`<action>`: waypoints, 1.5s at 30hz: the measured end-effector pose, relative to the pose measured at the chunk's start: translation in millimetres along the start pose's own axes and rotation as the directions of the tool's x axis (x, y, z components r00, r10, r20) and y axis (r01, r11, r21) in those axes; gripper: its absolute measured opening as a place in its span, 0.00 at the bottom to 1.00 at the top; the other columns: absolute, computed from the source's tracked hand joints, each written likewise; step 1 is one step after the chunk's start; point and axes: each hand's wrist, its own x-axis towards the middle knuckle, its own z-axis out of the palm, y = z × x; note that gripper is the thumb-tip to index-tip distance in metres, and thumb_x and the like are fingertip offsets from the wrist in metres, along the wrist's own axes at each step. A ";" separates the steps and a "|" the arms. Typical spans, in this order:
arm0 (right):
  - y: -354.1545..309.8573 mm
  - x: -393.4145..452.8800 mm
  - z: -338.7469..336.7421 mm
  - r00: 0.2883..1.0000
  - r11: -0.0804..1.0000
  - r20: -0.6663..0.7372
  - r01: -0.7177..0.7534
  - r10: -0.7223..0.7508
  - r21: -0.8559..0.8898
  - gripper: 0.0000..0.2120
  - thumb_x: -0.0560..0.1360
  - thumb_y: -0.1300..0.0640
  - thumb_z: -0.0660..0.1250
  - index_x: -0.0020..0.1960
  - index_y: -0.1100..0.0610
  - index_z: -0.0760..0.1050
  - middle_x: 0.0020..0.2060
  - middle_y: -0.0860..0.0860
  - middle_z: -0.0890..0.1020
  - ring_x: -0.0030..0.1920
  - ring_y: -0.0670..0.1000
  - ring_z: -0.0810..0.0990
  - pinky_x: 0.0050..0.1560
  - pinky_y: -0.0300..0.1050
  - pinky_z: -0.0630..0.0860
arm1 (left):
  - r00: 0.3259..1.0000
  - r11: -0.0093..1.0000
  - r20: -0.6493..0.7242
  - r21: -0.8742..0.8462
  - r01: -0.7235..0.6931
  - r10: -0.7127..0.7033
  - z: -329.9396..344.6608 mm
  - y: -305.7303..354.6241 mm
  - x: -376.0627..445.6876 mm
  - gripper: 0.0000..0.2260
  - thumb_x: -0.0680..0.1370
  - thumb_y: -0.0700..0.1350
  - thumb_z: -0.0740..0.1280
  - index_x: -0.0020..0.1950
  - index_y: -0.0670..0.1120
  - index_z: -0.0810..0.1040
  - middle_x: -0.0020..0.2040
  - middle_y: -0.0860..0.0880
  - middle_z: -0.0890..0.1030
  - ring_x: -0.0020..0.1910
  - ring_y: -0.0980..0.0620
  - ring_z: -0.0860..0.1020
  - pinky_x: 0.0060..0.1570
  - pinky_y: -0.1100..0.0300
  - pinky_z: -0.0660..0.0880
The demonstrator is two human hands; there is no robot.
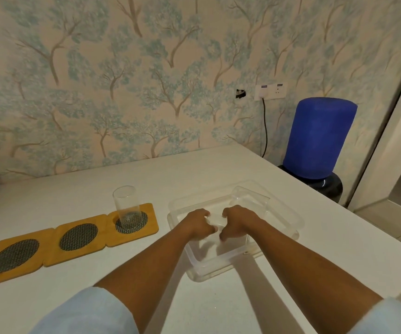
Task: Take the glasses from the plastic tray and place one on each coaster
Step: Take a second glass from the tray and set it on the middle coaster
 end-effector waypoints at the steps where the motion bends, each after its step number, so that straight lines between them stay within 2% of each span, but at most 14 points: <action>1: -0.1 0.0 0.3 1.000 1.000 -0.021 0.008 -0.007 0.021 0.38 0.63 0.43 0.75 0.68 0.56 0.69 0.61 0.54 0.78 0.56 0.55 0.79 0.51 0.47 0.77 | 1.000 0.998 -0.021 -0.055 0.007 -0.008 -1.0 -0.6 -1.4 0.29 0.76 0.50 0.71 0.74 0.44 0.68 0.67 0.45 0.76 0.62 0.47 0.77 0.55 0.60 0.72; 4: -3.2 0.1 -6.6 0.998 0.991 -0.062 0.030 -0.022 0.129 0.42 0.62 0.42 0.74 0.72 0.55 0.66 0.64 0.53 0.77 0.60 0.55 0.77 0.56 0.49 0.77 | 0.995 0.974 -0.083 -0.225 0.035 -0.055 -8.6 -1.6 -4.6 0.26 0.77 0.52 0.71 0.72 0.44 0.71 0.67 0.45 0.76 0.63 0.46 0.76 0.59 0.57 0.72; 8: -16.1 -0.5 -23.9 0.991 0.945 -0.129 0.063 -0.023 0.321 0.41 0.60 0.40 0.74 0.69 0.55 0.70 0.62 0.54 0.79 0.58 0.55 0.78 0.54 0.49 0.78 | 0.983 0.875 -0.130 -0.481 0.053 -0.132 -25.8 -3.4 -6.8 0.25 0.77 0.55 0.70 0.66 0.40 0.77 0.63 0.41 0.80 0.61 0.42 0.78 0.62 0.54 0.74; 10: -26.9 -1.6 -29.1 0.988 0.888 -0.156 0.074 -0.003 0.453 0.41 0.58 0.39 0.73 0.67 0.55 0.71 0.62 0.54 0.78 0.57 0.54 0.78 0.54 0.50 0.78 | 0.979 0.794 -0.121 -0.606 0.056 -0.161 -36.0 -5.5 -9.7 0.24 0.76 0.56 0.70 0.63 0.40 0.77 0.60 0.43 0.80 0.60 0.44 0.79 0.64 0.51 0.75; 12: -40.3 -2.6 -32.2 0.988 0.809 -0.153 0.085 0.007 0.581 0.40 0.57 0.40 0.74 0.64 0.56 0.73 0.59 0.54 0.79 0.54 0.54 0.80 0.51 0.50 0.80 | 0.980 0.727 -0.121 -0.686 0.032 -0.158 -46.3 -9.3 -12.6 0.24 0.76 0.57 0.70 0.62 0.40 0.77 0.58 0.42 0.82 0.57 0.46 0.81 0.61 0.53 0.77; 14: -54.9 -3.0 -33.7 0.990 0.723 -0.143 0.108 -0.013 0.682 0.33 0.57 0.42 0.74 0.57 0.57 0.76 0.54 0.54 0.81 0.49 0.54 0.83 0.46 0.49 0.81 | 0.976 0.689 -0.153 -0.725 -0.005 -0.154 -56.6 -15.1 -16.8 0.25 0.76 0.58 0.70 0.62 0.40 0.78 0.57 0.42 0.83 0.54 0.48 0.82 0.59 0.55 0.79; 16: -69.6 -3.7 -35.2 0.993 0.650 -0.111 0.118 -0.051 0.751 0.28 0.58 0.41 0.73 0.51 0.57 0.77 0.50 0.53 0.82 0.45 0.52 0.84 0.46 0.50 0.81 | 0.968 0.665 -0.194 -0.746 -0.040 -0.160 -66.9 -22.5 -23.6 0.26 0.75 0.59 0.71 0.63 0.41 0.78 0.57 0.43 0.83 0.54 0.48 0.83 0.58 0.55 0.79; 19: -92.5 -3.2 -38.0 0.990 0.589 -0.070 0.128 -0.121 0.798 0.26 0.60 0.41 0.73 0.51 0.57 0.78 0.49 0.53 0.83 0.45 0.52 0.85 0.49 0.51 0.82 | 0.952 0.635 -0.257 -0.766 -0.097 -0.165 -82.9 -34.6 -37.4 0.27 0.73 0.59 0.73 0.64 0.44 0.77 0.58 0.45 0.83 0.54 0.49 0.83 0.59 0.54 0.78; 24: -135.4 -2.5 -41.0 0.974 0.554 -0.053 0.170 -0.221 0.815 0.26 0.59 0.42 0.75 0.51 0.55 0.76 0.48 0.50 0.83 0.45 0.51 0.85 0.48 0.49 0.82 | 0.909 0.607 -0.376 -0.769 -0.199 -0.178 -113.1 -55.3 -65.4 0.24 0.71 0.56 0.76 0.62 0.48 0.77 0.55 0.47 0.84 0.50 0.52 0.84 0.45 0.62 0.79; 33: -214.8 3.6 -30.8 0.930 0.526 -0.094 0.282 -0.355 0.802 0.35 0.60 0.43 0.77 0.59 0.62 0.76 0.47 0.56 0.82 0.49 0.52 0.83 0.52 0.55 0.81 | 0.806 0.627 -0.539 -0.722 -0.293 -0.244 -161.5 -112.1 -96.5 0.30 0.66 0.50 0.81 0.64 0.48 0.74 0.57 0.47 0.83 0.52 0.50 0.84 0.51 0.56 0.80; 36: -238.3 8.9 -24.5 0.912 0.527 -0.100 0.317 -0.398 0.789 0.32 0.60 0.43 0.76 0.57 0.60 0.78 0.51 0.59 0.82 0.49 0.51 0.81 0.50 0.52 0.80 | 0.795 0.640 -0.552 -0.711 -0.292 -0.251 -173.9 -131.3 -104.0 0.32 0.64 0.49 0.82 0.66 0.47 0.75 0.59 0.47 0.83 0.55 0.50 0.82 0.55 0.55 0.79; 39: -259.3 12.6 -16.4 0.897 0.546 -0.087 0.338 -0.434 0.766 0.25 0.61 0.44 0.76 0.54 0.55 0.80 0.51 0.54 0.83 0.51 0.53 0.82 0.54 0.55 0.81 | 0.784 0.660 -0.570 -0.691 -0.294 -0.247 -183.2 -148.8 -110.2 0.33 0.65 0.46 0.82 0.67 0.46 0.75 0.61 0.48 0.82 0.60 0.51 0.80 0.60 0.54 0.77; 43: -280.7 18.7 -4.3 0.888 0.557 -0.110 0.372 -0.446 0.742 0.23 0.62 0.47 0.77 0.50 0.58 0.78 0.49 0.55 0.83 0.49 0.55 0.81 0.44 0.49 0.77 | 0.774 0.679 -0.585 -0.672 -0.296 -0.242 -191.1 -170.5 -116.3 0.36 0.63 0.43 0.82 0.69 0.46 0.73 0.63 0.46 0.80 0.62 0.50 0.79 0.61 0.52 0.77; 45: -289.2 22.6 1.2 0.881 0.558 -0.109 0.383 -0.461 0.736 0.27 0.62 0.47 0.78 0.57 0.57 0.76 0.53 0.54 0.81 0.51 0.54 0.80 0.45 0.46 0.74 | 0.763 0.687 -0.596 -0.665 -0.294 -0.250 -193.6 -180.1 -117.2 0.35 0.63 0.42 0.83 0.67 0.47 0.73 0.63 0.49 0.80 0.63 0.52 0.78 0.58 0.55 0.78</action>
